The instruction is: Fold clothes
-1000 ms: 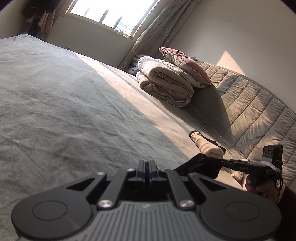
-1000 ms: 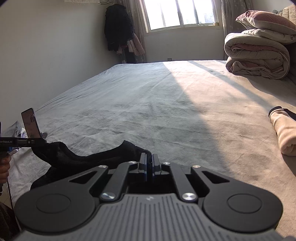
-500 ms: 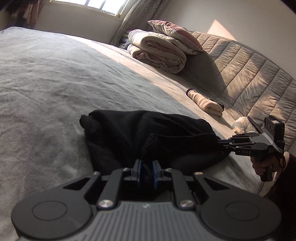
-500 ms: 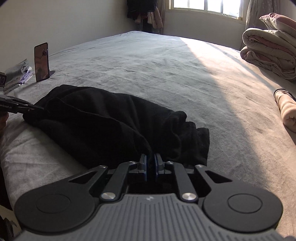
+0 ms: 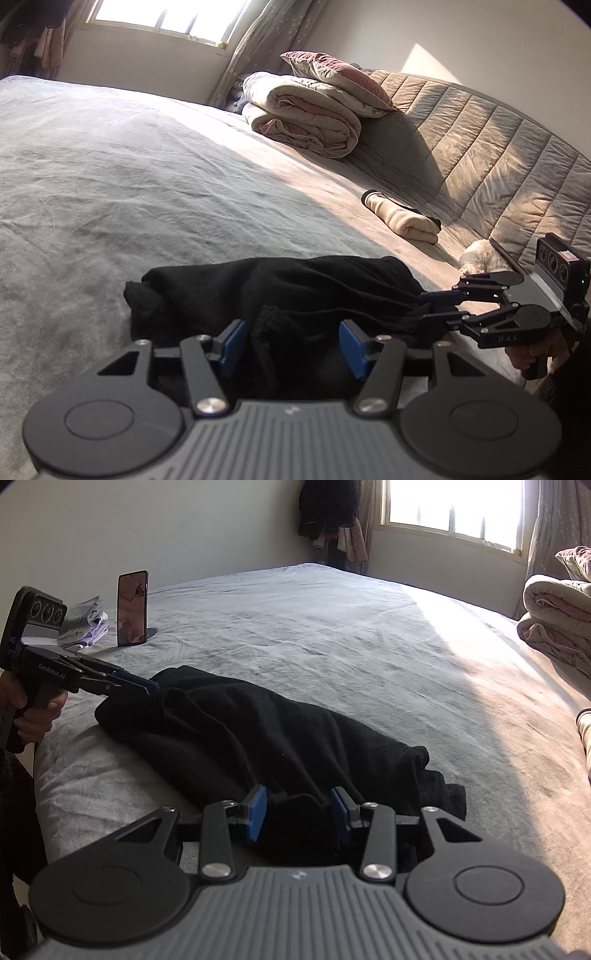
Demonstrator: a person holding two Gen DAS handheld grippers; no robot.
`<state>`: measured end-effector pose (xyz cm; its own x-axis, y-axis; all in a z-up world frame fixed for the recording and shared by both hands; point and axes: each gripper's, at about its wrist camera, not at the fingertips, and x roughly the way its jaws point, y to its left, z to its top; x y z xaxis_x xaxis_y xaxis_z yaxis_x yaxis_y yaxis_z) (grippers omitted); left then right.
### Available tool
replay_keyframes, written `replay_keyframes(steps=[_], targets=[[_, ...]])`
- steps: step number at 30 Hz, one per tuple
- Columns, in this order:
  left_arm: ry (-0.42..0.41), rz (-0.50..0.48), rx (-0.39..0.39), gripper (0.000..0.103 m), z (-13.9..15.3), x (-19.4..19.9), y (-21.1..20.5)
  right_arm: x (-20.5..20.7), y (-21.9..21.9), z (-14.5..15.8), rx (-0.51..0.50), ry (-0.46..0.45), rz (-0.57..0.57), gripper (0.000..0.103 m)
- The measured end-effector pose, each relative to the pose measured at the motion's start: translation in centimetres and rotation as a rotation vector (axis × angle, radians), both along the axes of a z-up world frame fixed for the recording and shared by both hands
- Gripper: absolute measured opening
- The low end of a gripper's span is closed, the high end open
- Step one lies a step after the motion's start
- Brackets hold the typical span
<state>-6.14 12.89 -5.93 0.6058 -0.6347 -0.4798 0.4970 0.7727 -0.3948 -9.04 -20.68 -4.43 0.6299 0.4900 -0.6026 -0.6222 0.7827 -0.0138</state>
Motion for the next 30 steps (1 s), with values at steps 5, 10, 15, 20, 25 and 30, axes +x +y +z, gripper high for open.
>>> replay_keyframes(steps=[5,10,15,20,25,30], targets=[[0.012,-0.008,0.017,0.024,-0.2,0.6,-1.0,0.4,1.3,-0.4,-0.011,0.028,0.054,0.043],[-0.036,-0.089,0.032,0.010,0.5,-0.6,-1.4,0.4,1.8,-0.9,-0.077,0.024,0.073,0.031],[-0.065,-0.186,0.078,0.009,1.1,-2.3,-1.5,0.5,0.5,-0.2,-0.059,0.033,0.071,0.009],[-0.022,-0.216,0.099,0.009,0.3,-2.9,-0.8,0.4,-1.9,0.7,0.037,0.060,0.027,0.009],[0.026,-0.231,0.132,0.010,-0.5,-3.2,-0.3,0.2,-2.8,0.2,0.037,0.121,0.026,0.013],[0.064,-0.220,0.012,0.034,0.1,-3.0,1.3,-0.2,-3.2,0.4,0.059,0.173,0.052,0.051]])
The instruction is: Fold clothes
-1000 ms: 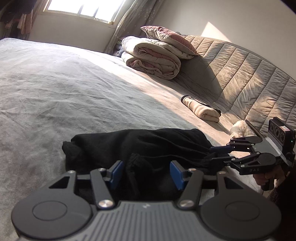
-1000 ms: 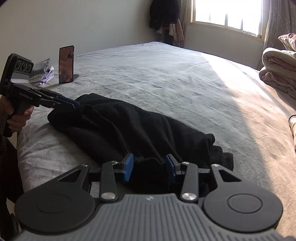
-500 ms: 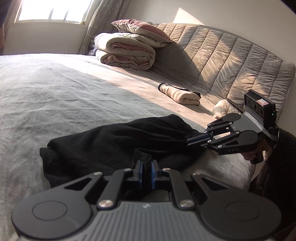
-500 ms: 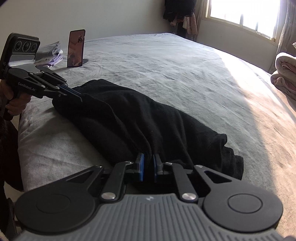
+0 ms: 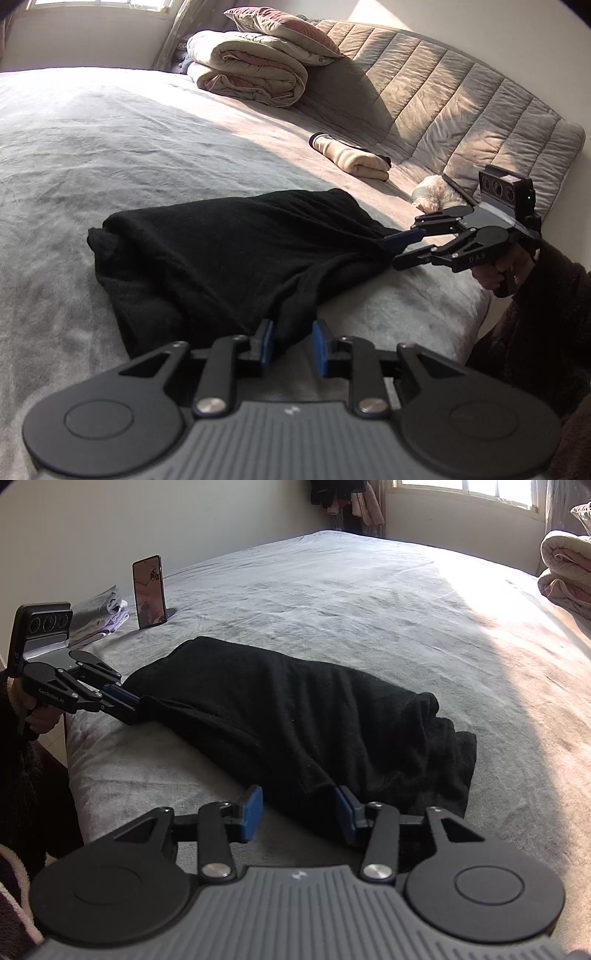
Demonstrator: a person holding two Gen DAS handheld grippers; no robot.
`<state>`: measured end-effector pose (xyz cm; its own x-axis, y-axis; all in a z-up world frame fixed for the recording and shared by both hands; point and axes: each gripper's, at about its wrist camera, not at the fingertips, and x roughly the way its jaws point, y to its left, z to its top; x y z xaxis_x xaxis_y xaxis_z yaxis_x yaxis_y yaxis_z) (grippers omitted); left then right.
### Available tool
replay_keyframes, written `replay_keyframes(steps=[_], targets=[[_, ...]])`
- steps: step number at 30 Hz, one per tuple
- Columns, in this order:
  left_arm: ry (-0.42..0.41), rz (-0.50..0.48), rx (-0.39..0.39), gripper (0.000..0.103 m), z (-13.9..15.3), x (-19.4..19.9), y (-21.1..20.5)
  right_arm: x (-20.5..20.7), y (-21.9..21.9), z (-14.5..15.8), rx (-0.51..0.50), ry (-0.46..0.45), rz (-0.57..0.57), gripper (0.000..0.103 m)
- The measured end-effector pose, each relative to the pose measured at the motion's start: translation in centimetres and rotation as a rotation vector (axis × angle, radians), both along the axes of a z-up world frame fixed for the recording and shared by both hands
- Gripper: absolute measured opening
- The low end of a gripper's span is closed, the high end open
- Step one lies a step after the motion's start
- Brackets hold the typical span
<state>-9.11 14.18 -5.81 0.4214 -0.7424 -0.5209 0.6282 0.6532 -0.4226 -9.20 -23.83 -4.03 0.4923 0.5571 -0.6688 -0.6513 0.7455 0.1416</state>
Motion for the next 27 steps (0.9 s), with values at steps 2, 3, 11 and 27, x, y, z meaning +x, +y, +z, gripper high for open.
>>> replay_keyframes(steps=[2,3,11,27], targets=[[0.017,0.037,-0.090,0.048,0.5,0.2,1.0,0.1,-0.6,0.6,0.049,0.000,-0.023,0.051],[0.022,0.068,-0.139,0.052,0.8,0.2,1.5,0.2,-0.9,0.8,0.077,-0.001,-0.041,0.051],[-0.054,0.078,-0.086,0.061,1.2,0.2,-1.5,0.3,0.8,1.7,0.177,0.008,0.026,0.050],[-0.183,0.080,0.210,0.028,-0.4,-0.2,-5.6,1.5,5.7,-1.8,-0.082,-0.093,0.054,0.025]])
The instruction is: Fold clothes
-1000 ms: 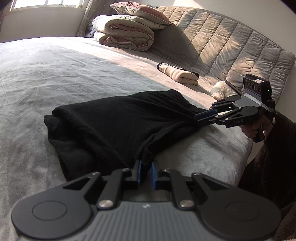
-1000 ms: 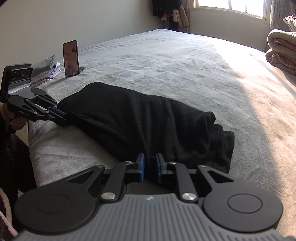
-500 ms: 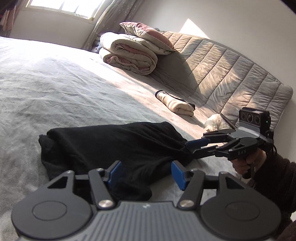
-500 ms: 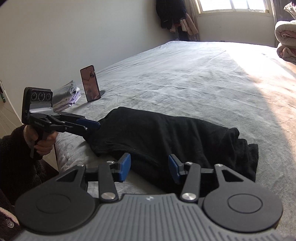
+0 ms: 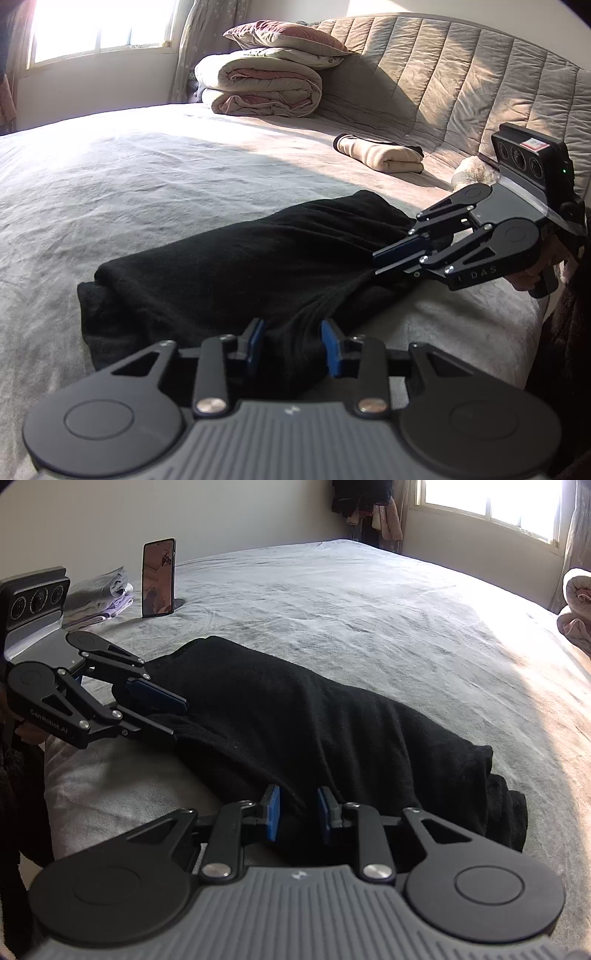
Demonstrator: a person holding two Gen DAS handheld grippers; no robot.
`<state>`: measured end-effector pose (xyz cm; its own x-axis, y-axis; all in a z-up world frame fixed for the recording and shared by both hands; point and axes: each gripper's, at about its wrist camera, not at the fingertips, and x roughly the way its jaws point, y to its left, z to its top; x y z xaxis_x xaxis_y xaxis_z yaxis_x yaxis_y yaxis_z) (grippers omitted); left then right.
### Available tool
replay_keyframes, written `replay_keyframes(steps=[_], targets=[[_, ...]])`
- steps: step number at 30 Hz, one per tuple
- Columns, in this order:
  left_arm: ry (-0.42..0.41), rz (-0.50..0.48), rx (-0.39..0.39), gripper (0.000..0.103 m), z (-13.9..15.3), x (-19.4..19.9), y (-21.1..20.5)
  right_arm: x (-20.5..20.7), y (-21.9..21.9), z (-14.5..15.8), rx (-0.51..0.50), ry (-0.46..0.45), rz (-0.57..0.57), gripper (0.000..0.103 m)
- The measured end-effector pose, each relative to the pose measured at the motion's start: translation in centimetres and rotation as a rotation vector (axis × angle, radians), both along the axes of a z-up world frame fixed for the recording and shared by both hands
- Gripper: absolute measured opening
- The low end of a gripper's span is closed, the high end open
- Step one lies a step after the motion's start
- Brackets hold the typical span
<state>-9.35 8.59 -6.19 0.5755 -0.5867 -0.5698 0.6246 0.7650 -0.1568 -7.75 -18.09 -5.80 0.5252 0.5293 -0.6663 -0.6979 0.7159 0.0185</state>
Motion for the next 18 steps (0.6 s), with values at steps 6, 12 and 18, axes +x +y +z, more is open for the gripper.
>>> replay_keyframes(steps=[6,12,18], targets=[[-0.017,0.018,-0.059,0.011,1.1,-0.4,2.3,0.5,-1.3,1.3,0.119,0.059,0.003,0.001],[0.027,0.009,-0.045,0.011,1.1,-0.7,3.9,0.1,-1.4,2.4,0.231,0.112,0.033,0.001],[0.058,0.088,-0.114,0.046,1.6,-0.2,5.5,-0.5,0.8,0.6,0.061,0.122,0.097,0.002]])
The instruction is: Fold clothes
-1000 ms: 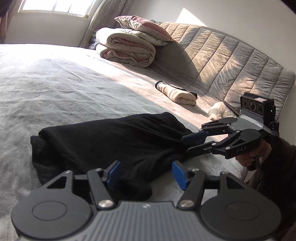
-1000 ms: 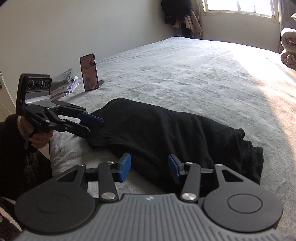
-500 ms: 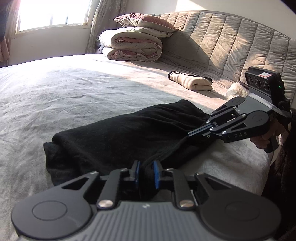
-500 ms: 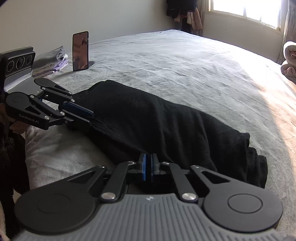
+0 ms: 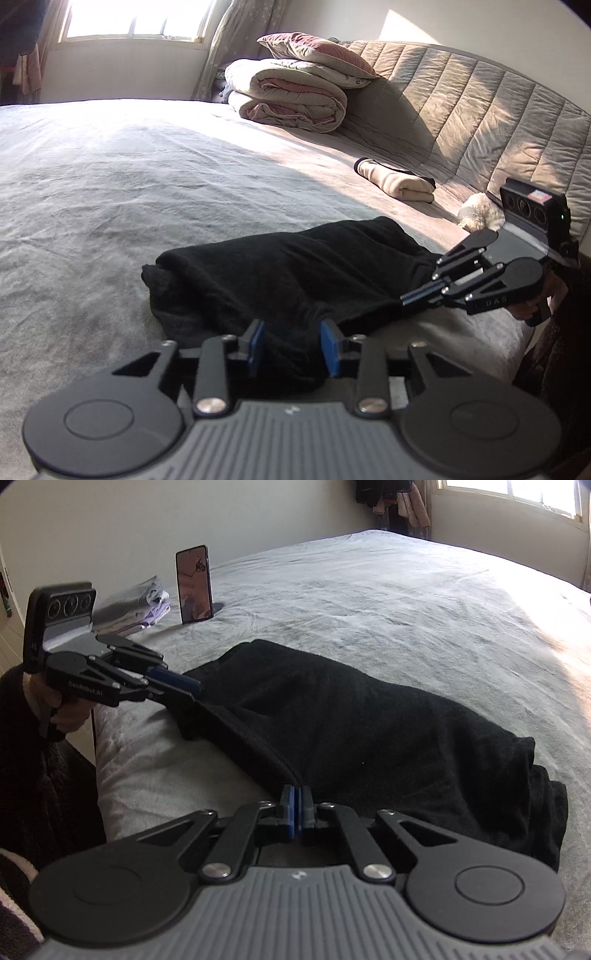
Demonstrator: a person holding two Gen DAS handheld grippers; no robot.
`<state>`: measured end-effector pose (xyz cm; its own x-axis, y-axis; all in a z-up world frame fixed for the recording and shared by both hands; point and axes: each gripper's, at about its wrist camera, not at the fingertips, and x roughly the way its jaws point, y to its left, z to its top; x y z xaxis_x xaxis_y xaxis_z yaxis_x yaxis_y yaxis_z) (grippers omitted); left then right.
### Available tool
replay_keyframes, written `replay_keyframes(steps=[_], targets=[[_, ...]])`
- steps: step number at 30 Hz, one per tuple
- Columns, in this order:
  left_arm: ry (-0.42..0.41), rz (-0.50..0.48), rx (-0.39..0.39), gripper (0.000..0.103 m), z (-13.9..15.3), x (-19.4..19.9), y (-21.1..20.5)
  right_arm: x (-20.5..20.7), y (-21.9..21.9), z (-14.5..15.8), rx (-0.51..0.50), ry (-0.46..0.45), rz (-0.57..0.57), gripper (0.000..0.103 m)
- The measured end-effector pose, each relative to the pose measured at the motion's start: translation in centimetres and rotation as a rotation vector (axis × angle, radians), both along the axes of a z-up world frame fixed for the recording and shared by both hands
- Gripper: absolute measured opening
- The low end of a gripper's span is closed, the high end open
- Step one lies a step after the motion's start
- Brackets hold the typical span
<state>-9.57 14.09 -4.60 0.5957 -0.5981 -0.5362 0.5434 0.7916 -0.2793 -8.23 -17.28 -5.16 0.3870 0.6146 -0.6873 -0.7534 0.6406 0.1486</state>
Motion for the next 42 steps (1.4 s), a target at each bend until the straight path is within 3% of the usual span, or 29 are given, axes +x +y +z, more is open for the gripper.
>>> replay_keyframes(steps=[5,8,9,10,16,24,26,27,28,33,37,39,41,42], targets=[[0.059,0.123,-0.100,0.054,0.2,1.6,1.7,-0.1,-0.8,1.0,0.041,-0.007,0.014,0.008],[0.107,0.178,-0.153,0.053,0.0,2.7,2.4,0.8,-3.1,2.8,0.139,-0.036,-0.082,0.024],[0.119,0.191,-0.169,0.052,-0.1,3.0,2.5,1.1,-3.9,3.3,0.170,-0.046,-0.125,0.041],[0.132,0.205,-0.185,0.051,-0.1,3.3,2.6,1.6,-4.9,3.6,0.194,-0.052,-0.186,0.050],[0.190,0.279,-0.210,0.050,-0.7,4.7,2.6,5.0,-9.7,2.7,0.304,0.059,-0.503,0.048],[0.252,0.381,-0.241,0.033,-2.3,6.4,2.3,7.2,-11.0,0.4,0.356,0.184,-0.658,0.038],[0.250,0.396,-0.242,0.022,-2.4,6.7,2.1,7.5,-10.9,-0.2,0.367,0.206,-0.674,0.030],[0.247,0.402,-0.239,0.003,-2.4,6.8,2.1,7.6,-10.8,-0.5,0.369,0.215,-0.683,0.017],[0.248,0.408,-0.244,0.003,-2.5,7.0,2.1,7.8,-10.7,-0.7,0.369,0.221,-0.694,0.005],[0.169,0.449,-0.235,0.003,-1.0,6.9,2.6,7.1,-10.8,0.2,0.365,0.117,-0.779,0.005],[0.195,0.442,-0.100,0.004,-2.1,7.9,1.7,7.6,-10.6,-0.5,0.282,0.117,-0.788,0.005],[0.169,0.440,-0.075,0.006,-2.1,7.8,1.4,7.8,-10.3,-1.2,0.250,0.121,-0.782,0.008],[0.135,0.446,-0.067,0.017,-1.5,7.4,1.4,7.6,-10.0,-0.8,0.239,0.090,-0.772,0.014],[0.114,0.449,-0.065,0.029,-1.1,7.1,1.3,7.4,-9.8,-0.6,0.231,0.070,-0.767,0.014]])
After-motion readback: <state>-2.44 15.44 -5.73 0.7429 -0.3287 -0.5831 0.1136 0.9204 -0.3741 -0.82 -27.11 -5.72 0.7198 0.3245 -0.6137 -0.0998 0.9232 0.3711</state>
